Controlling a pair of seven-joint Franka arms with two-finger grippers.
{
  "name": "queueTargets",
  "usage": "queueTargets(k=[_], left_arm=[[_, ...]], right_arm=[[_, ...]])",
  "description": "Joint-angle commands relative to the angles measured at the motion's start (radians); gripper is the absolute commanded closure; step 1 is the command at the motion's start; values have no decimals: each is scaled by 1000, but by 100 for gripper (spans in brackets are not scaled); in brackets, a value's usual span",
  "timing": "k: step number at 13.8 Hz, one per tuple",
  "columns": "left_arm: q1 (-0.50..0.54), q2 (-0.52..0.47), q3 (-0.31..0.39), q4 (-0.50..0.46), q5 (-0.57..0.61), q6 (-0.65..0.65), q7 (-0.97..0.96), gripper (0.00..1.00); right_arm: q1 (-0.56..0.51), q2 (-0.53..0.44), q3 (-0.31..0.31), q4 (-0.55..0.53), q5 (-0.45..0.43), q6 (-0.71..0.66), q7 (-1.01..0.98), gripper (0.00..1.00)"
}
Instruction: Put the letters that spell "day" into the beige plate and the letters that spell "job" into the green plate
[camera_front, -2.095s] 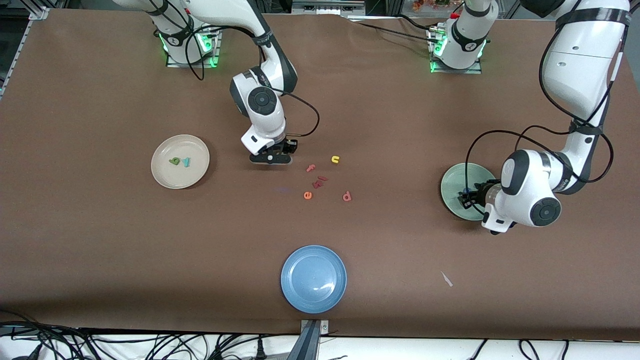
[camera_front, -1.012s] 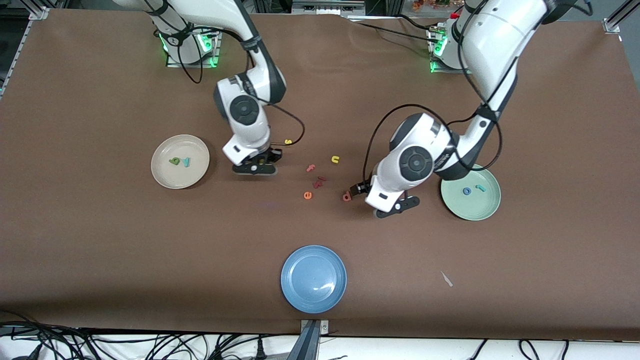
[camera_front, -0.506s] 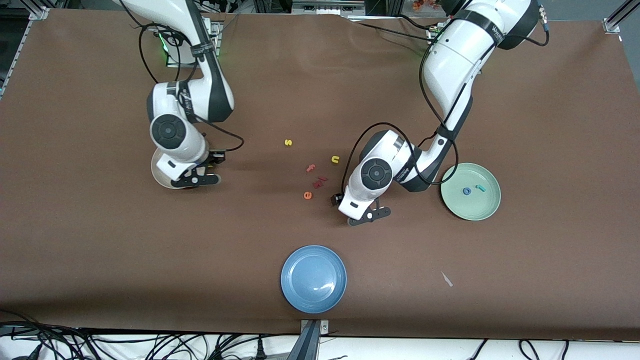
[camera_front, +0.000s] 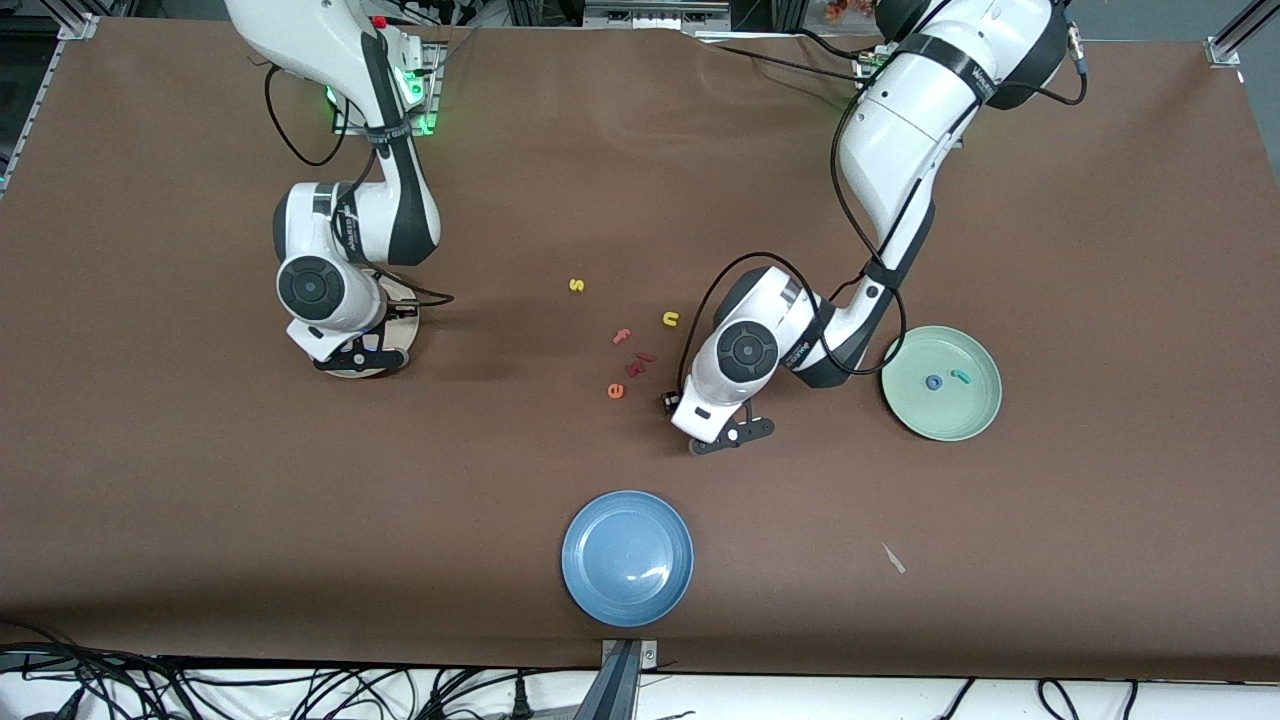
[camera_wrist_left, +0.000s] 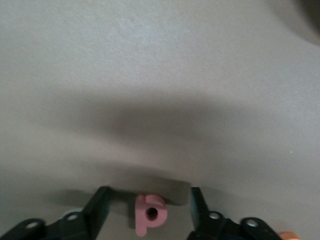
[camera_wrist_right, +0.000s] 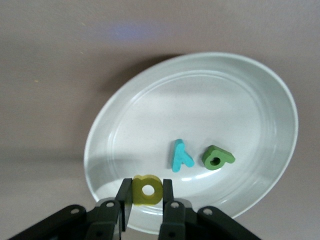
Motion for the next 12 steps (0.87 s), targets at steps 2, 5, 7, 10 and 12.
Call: queueTargets(k=[2,5,7,10,12], left_arm=[[-15,8,8,24,17,-41,-6,41],[-15,8,8,13,14,-47,-6,58],[-14,6,8,13,10,-58,-9,73],[-6,0,6,18,-9,-90,-9,99],[21,-29,6,24,-28,-143,-9,100]], right_arm=[[-7,59,7,10,133,-8,-7,0],[-3,51,0,78,144,-69,-16,0],[-3,51,-30,183,141,-182,-16,0],[-6,53,-43,315,111,-297,-14,0],[-9,51,-46,378,84,-305,-21,0]])
